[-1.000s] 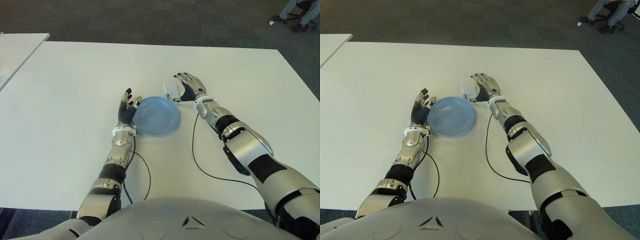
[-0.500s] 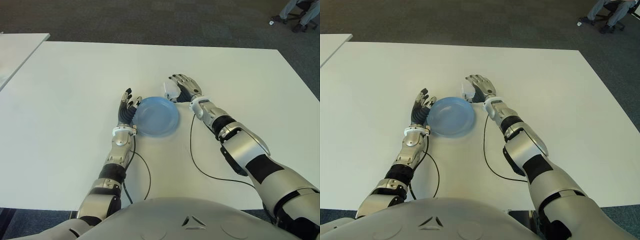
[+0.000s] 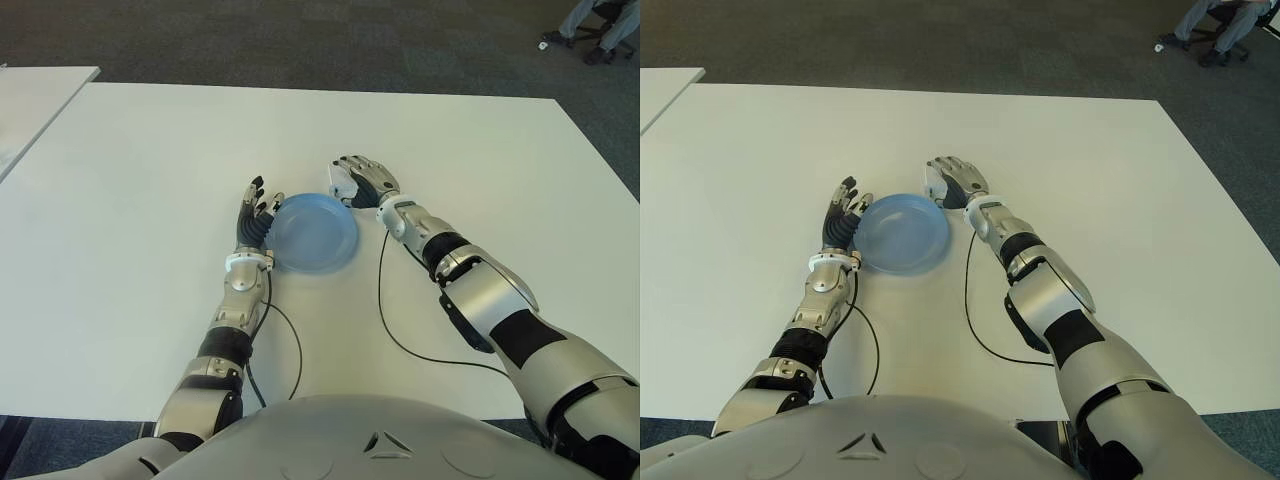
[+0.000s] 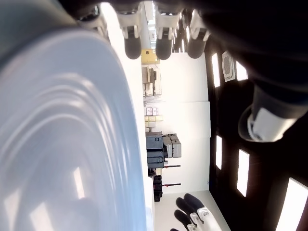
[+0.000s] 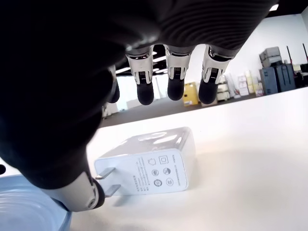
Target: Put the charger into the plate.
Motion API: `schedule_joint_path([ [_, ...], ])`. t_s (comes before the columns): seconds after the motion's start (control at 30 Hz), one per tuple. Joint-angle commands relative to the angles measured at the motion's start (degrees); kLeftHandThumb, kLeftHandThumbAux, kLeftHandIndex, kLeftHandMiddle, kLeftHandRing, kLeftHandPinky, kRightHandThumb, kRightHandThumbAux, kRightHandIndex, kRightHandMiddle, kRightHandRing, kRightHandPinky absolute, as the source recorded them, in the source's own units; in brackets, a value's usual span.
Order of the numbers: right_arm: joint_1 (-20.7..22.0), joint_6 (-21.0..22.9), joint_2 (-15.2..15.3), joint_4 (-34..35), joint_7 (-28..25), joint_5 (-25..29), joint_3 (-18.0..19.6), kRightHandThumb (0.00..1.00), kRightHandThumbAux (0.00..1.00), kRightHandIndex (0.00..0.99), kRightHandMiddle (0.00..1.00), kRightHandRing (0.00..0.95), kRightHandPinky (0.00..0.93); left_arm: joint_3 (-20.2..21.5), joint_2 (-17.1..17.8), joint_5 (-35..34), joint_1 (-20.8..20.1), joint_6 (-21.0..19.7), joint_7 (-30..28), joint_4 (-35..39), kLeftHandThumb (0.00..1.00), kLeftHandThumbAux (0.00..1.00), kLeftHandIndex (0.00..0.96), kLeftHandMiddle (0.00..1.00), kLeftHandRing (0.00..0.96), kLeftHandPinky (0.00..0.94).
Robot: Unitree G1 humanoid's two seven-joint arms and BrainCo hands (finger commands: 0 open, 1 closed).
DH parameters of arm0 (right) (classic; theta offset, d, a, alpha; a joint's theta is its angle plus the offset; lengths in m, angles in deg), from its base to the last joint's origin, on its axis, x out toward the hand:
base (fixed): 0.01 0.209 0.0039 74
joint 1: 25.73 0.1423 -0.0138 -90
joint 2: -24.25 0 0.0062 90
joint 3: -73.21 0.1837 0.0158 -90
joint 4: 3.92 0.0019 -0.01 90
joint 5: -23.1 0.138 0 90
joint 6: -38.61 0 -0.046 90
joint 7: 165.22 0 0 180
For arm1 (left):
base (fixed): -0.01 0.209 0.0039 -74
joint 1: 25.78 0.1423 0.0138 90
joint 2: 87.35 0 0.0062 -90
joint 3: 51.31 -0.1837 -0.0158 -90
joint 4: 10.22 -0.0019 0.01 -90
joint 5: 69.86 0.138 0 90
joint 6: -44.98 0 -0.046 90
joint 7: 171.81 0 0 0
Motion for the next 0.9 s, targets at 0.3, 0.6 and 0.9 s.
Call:
schedule_joint_path([
  [0.3,-1.9,-2.0,-0.2,-0.6,-3.4,-0.7,-2.0,0.000,0.805,0.000,0.000,0.000,0.000,0.0,-0.7,0.0,1.7,-2.6,0.4,0.3,0.000,0.525,0.000,0.003,0.000,0.000],
  [0.6,-2.3,-3.2,-0.2,-0.5,-5.5,-0.1,-1.7,0.000,0.820,0.000,0.010,0.000,0.000,0.1,-0.8,-0.1,1.8,-3.1,0.3,0.8,0.000,0.528,0.000,0.006,0.000,0.000],
  [0.9,-2.7,-3.4,-0.5,-0.5,-8.3,0.7,-1.1,0.000,0.816,0.000,0.042,0.027,0.067,0.0,-0.8,-0.2,2.0,-4.0,0.1,1.6,0.000,0.524,0.000,0.008,0.000,0.000],
])
